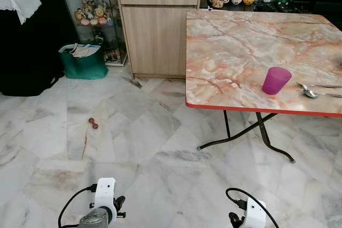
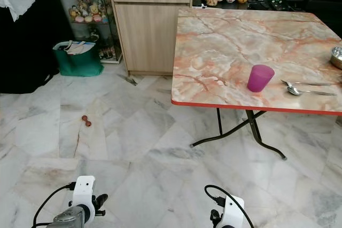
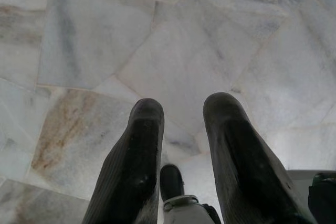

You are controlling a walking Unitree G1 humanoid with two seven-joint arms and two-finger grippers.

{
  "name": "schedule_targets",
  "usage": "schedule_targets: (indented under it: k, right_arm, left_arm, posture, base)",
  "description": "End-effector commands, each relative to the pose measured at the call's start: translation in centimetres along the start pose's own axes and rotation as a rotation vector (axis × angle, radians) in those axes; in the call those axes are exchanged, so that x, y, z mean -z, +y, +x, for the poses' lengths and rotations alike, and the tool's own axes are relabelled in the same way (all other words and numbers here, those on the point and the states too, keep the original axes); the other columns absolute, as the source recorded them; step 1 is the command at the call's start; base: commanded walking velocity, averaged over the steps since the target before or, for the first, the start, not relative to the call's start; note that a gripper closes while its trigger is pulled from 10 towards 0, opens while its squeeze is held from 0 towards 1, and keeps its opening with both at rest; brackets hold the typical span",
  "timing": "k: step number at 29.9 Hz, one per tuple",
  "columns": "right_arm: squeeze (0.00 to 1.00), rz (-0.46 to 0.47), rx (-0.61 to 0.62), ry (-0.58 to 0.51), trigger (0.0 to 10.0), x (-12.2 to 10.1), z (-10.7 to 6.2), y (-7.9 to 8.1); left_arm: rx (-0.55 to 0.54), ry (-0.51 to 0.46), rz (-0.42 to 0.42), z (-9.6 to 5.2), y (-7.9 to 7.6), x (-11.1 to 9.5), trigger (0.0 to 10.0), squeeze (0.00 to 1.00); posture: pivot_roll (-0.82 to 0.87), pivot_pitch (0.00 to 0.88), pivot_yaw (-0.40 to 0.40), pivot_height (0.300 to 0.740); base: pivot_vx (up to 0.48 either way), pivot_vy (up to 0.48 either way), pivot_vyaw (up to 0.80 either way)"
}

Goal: Setting the table

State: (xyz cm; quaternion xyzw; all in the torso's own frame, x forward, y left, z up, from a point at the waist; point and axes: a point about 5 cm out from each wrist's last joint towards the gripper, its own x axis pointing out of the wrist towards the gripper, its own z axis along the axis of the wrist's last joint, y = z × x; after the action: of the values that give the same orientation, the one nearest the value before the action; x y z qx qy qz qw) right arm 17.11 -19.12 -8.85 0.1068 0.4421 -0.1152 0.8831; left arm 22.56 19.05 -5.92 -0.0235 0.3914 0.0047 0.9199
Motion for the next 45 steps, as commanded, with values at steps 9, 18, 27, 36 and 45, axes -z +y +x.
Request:
schedule_targets:
  k: [9,18,27,36,45]
  right_arm:
    - [0.0,-0.004,0.007,-0.007,10.0,-0.3,0.05,-0.12]
    - [0.0,-0.003,0.009,0.006,10.0,-0.23,0.07,-0.07]
    - [0.0,-0.015,0.009,0.0,10.0,-0.35,0.08,-0.15]
    - [0.0,-0.02,0.012,-0.003,10.0,-0.39,0.08,-0.19]
    - [0.0,-0.026,0.01,-0.001,10.0,-0.36,0.08,-0.16]
  left_arm:
    - [-0.009,-0.008,-0.006,-0.07,0.31,0.0,10.0,0.0]
    - [-0.002,-0.015,-0.016,0.06,0.04,-0.39,10.0,0.0]
    - [0.002,-0.007,-0.019,0.02,-0.2,-0.03,10.0,0.0]
    - [0.001,-0.002,-0.019,-0.02,-0.16,0.17,10.0,0.0]
    - [0.006,0.003,-0.016,-0.03,-0.25,0.27,10.0,0.0]
  posture:
    - [0.03,0.0,-0.011,0.74]
    - [0.03,0.0,-0.011,0.74]
    - [0.03,0.0,-0.02,0.74]
    - [0.03,0.0,-0.02,0.74]
    - [0.03,0.0,-0.021,0.74]
  base:
    - [0.0,0.0,0.0]
    - [0.0,-0.348,0.0]
    - [0.0,-0.351,-0.29]
    - [0.0,-0.347,0.0]
    - [0.0,-0.343,0.0]
